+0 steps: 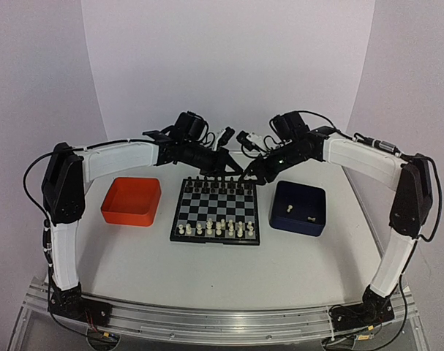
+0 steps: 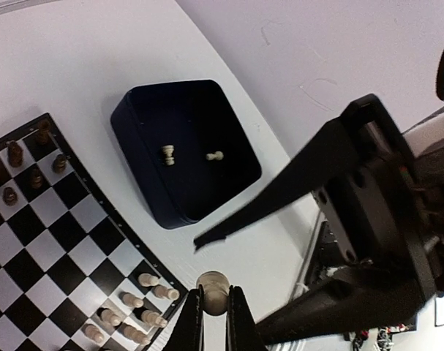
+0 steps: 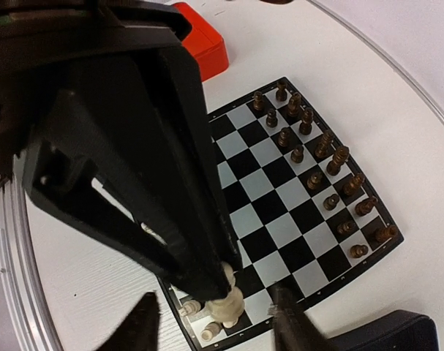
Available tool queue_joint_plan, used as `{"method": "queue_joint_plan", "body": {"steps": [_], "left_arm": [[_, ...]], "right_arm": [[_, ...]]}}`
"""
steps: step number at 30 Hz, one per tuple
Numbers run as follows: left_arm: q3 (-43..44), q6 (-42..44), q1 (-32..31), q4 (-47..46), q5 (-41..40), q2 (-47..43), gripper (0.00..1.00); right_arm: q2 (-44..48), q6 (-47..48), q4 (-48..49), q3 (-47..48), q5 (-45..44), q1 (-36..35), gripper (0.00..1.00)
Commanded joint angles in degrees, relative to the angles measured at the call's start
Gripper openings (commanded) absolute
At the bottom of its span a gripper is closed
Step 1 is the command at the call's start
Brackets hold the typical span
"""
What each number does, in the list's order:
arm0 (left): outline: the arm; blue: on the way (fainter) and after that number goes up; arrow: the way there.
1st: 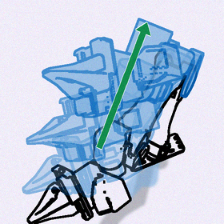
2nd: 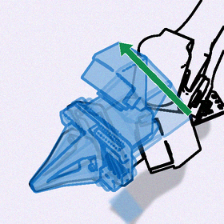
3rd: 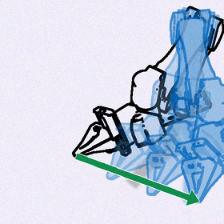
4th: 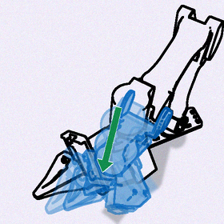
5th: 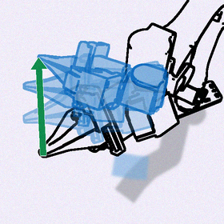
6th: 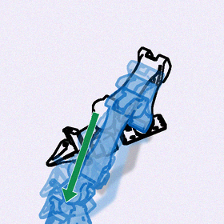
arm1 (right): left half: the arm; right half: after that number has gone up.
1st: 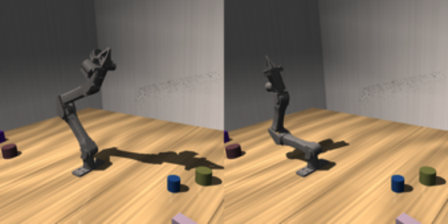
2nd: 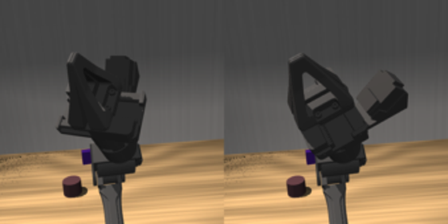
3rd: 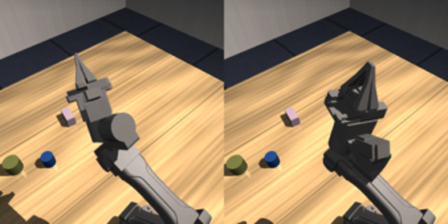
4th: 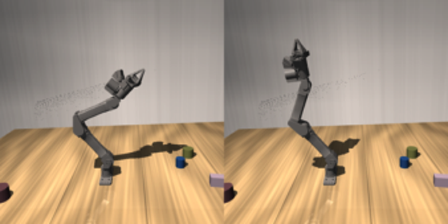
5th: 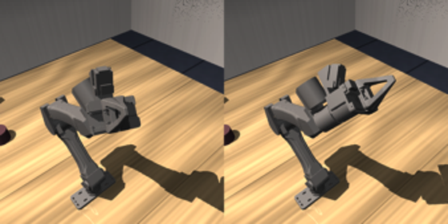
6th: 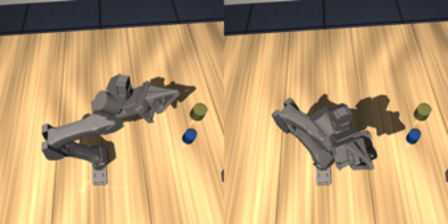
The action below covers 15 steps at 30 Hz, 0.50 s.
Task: Set up the chess pieces on the board
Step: Place the chess piece on the chessboard.
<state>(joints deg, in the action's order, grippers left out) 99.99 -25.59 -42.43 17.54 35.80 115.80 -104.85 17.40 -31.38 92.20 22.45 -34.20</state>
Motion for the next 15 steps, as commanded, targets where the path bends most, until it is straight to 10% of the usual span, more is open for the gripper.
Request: {"method": "queue_joint_plan", "body": {"steps": [1,7,15], "left_arm": [[-5.25,3.0,-0.2,0.76,-11.98,-7.61,0.0],[-14.59,6.59,-0.2,5.51,-29.41,-13.49,0.0],[-21.91,9.38,-0.2,8.89,-32.19,-15.51,0.0]], "right_arm": [[2.88,-3.55,2.72,-3.5,0.21,-0.35,0.85],[9.45,-9.11,3.99,-12.4,-7.58,-0.42,0.89],[14.89,-19.77,4.69,-19.84,-30.94,-0.18,0.92]]}}
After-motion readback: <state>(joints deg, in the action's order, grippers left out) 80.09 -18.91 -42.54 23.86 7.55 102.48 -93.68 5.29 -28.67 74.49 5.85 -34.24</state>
